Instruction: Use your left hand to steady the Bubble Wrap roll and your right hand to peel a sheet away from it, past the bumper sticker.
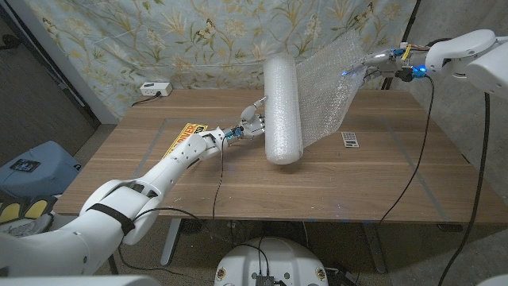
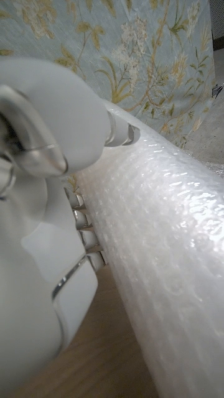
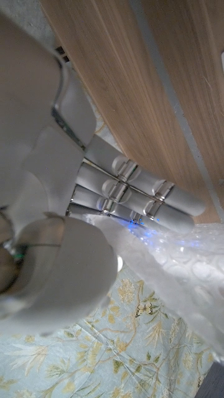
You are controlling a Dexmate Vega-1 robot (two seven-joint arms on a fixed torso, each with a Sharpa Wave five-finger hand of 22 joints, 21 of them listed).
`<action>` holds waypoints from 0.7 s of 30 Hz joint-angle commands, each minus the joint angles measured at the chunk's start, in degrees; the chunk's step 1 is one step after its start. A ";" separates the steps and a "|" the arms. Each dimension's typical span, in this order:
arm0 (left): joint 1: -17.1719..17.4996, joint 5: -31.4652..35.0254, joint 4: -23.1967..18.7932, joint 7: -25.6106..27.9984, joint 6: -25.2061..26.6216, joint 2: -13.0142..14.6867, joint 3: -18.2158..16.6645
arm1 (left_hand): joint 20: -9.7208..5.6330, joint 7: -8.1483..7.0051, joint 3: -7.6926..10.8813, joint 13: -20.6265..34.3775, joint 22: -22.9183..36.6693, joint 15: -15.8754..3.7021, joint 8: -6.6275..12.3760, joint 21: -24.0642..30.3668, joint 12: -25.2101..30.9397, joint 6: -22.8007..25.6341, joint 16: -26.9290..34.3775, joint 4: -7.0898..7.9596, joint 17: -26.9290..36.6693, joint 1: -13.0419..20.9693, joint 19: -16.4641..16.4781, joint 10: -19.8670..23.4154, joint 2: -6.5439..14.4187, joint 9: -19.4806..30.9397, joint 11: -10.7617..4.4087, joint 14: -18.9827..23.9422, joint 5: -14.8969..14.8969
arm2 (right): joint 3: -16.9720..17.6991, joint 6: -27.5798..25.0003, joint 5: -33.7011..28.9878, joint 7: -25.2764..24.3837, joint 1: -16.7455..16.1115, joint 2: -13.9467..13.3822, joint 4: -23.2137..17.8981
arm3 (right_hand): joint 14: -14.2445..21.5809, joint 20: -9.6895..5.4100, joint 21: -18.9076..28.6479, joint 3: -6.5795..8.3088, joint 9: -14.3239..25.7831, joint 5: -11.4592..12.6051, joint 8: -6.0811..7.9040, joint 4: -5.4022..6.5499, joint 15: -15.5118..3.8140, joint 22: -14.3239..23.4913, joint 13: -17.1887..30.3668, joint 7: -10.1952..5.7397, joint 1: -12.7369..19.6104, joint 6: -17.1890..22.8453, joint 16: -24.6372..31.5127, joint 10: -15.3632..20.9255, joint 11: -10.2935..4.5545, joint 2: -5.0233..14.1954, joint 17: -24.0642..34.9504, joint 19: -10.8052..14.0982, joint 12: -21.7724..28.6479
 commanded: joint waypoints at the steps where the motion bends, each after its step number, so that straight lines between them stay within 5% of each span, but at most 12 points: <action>1: 0.40 -0.67 0.75 -0.15 0.13 -0.56 -0.35 | -0.04 -0.21 0.11 -0.02 0.08 0.00 0.31 -0.13 0.41 0.09 0.27 -0.40 0.01 -0.19 -0.35 -0.38 0.23 0.04 0.15 -0.07 -0.11 | -2.51 -4.47 -1.09 2.63 4.38 -1.26 0.88 | 0.62 -0.41 0.35 0.56 0.34 0.31 0.45 0.03 0.02 0.13 0.48 0.55 0.89 0.54 -0.36 0.30 0.06 -0.02 0.19 0.13 0.58; 10: -0.01 -0.83 2.27 -0.63 -0.18 -1.18 -0.43 | -0.04 -0.23 0.11 -0.09 0.08 0.00 0.34 -0.13 0.44 0.14 0.31 -0.41 0.01 -0.29 -0.27 -0.43 0.35 0.04 0.18 -0.02 -0.10 | -4.65 -6.50 -2.64 4.10 7.54 -1.58 2.32 | 1.01 -0.40 0.83 0.62 0.97 0.31 0.42 0.06 0.02 0.11 0.87 0.82 1.22 0.45 -0.69 0.23 0.29 0.05 0.49 0.03 0.80; 21: 0.23 -0.90 2.11 -0.51 -0.51 -1.11 -0.69 | -0.04 -0.29 0.10 -0.17 0.09 0.00 0.34 -0.16 0.47 0.11 0.34 -0.42 0.01 -0.43 -0.25 -0.48 0.47 0.05 0.11 0.02 -0.10 | -4.21 -6.64 -2.48 3.35 7.47 -1.51 4.01 | 1.24 -0.42 1.34 0.67 1.66 0.31 0.41 0.10 0.05 0.08 0.96 1.22 1.52 0.46 -1.16 0.16 0.32 0.12 0.72 -0.12 0.84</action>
